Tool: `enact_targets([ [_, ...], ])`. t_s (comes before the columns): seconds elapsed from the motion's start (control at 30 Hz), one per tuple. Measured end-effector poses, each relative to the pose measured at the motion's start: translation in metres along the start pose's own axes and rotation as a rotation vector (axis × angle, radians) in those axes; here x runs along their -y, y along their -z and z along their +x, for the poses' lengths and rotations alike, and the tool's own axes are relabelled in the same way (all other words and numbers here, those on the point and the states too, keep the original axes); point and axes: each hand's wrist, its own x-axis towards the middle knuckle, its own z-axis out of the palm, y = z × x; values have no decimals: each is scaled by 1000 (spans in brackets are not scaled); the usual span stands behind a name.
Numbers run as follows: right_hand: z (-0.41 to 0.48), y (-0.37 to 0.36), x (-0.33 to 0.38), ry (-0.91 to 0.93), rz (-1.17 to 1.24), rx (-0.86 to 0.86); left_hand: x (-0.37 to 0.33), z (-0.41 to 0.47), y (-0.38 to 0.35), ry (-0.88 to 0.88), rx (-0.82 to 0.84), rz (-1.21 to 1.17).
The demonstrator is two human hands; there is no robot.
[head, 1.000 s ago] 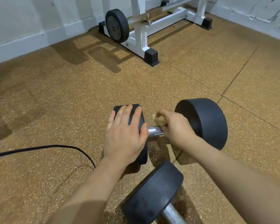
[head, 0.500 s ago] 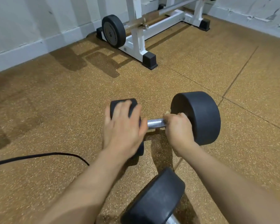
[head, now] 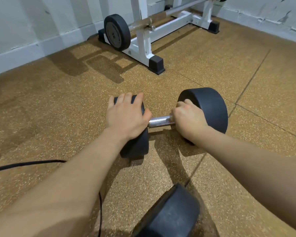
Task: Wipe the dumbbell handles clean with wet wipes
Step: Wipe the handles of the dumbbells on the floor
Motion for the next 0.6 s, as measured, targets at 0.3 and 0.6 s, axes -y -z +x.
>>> enact_targets([
  [0.3,-1,-34,49,8,507,-97,-4,7,6,27,39,-6],
  [0.6,-23,-11,86,-1473,1989,-378,-15,-59,-8,2,-88,-5],
])
